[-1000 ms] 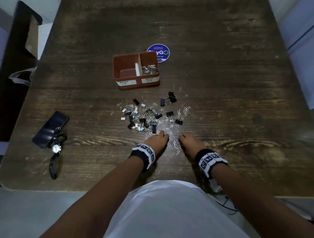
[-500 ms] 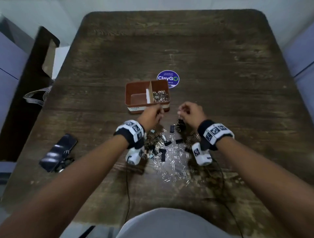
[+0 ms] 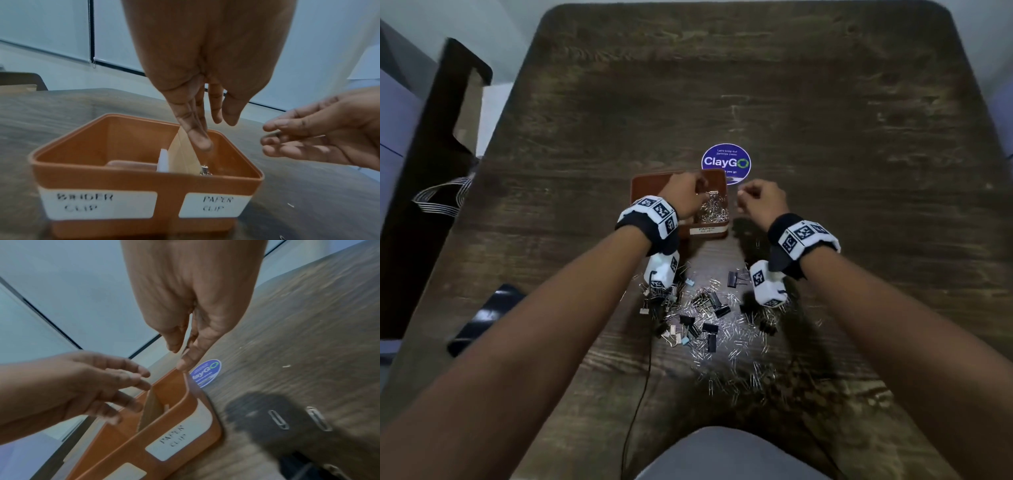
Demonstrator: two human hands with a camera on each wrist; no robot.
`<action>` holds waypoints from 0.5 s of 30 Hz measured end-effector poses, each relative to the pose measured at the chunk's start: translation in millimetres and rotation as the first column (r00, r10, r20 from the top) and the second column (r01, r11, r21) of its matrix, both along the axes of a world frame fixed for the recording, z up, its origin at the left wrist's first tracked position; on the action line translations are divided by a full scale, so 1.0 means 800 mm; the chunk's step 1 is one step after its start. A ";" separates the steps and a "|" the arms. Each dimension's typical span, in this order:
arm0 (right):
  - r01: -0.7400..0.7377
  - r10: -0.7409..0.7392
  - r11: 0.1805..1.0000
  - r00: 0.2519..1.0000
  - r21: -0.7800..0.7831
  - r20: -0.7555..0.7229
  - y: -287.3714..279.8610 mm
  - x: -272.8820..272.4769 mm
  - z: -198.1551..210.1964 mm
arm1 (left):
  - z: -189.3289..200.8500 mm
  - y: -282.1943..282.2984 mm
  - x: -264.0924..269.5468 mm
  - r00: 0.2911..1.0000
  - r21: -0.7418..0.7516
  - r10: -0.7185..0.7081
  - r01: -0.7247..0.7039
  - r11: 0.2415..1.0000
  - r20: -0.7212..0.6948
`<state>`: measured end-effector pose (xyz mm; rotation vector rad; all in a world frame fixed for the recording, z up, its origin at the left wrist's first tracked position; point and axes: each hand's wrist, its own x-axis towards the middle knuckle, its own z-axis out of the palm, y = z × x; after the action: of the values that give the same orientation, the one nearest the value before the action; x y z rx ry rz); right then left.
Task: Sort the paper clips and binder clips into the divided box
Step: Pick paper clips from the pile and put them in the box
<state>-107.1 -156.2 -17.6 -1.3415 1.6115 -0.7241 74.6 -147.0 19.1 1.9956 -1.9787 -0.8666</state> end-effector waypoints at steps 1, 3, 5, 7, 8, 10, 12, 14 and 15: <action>0.002 -0.002 1.000 1.000 0.000 0.002 0.006 -0.012 -0.002 | -0.001 0.008 0.000 1.000 -0.005 0.001 -0.001 1.000 -0.009; -0.009 0.009 1.000 1.000 0.017 0.008 0.023 -0.038 -0.006 | 0.000 0.032 -0.003 1.000 -0.025 -0.007 0.006 1.000 -0.025; -0.041 0.042 0.998 0.999 0.054 -0.012 0.046 -0.065 -0.012 | -0.002 0.062 -0.009 0.997 -0.029 -0.038 0.036 0.999 -0.072; -0.109 0.117 0.990 0.990 0.095 -0.082 0.072 -0.090 -0.020 | -0.006 0.094 -0.019 0.989 -0.010 -0.076 0.076 0.997 -0.124; -0.156 0.172 0.980 0.975 0.121 -0.137 0.087 -0.100 -0.025 | -0.010 0.110 -0.025 0.986 0.011 -0.100 0.103 0.995 -0.134; -0.261 0.310 0.945 0.907 0.197 -0.286 0.119 -0.118 -0.036 | -0.025 0.141 -0.036 0.978 0.068 -0.154 0.165 0.984 -0.138; -0.353 0.453 0.888 0.785 0.295 -0.423 0.150 -0.135 -0.052 | -0.046 0.172 -0.049 0.966 0.111 -0.235 0.246 0.963 -0.106; -0.420 0.524 0.851 0.647 0.314 -0.554 0.178 -0.149 -0.070 | -0.070 0.203 -0.062 0.944 0.130 -0.326 0.329 0.935 -0.047; -0.442 0.518 0.851 0.615 0.284 -0.595 0.190 -0.152 -0.078 | -0.081 0.217 -0.070 0.929 0.141 -0.370 0.369 0.918 -0.026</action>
<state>-229.0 -4.2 -80.1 -1.9753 1.6326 0.2169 18.9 26.4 -46.1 1.7112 -2.4035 -1.1157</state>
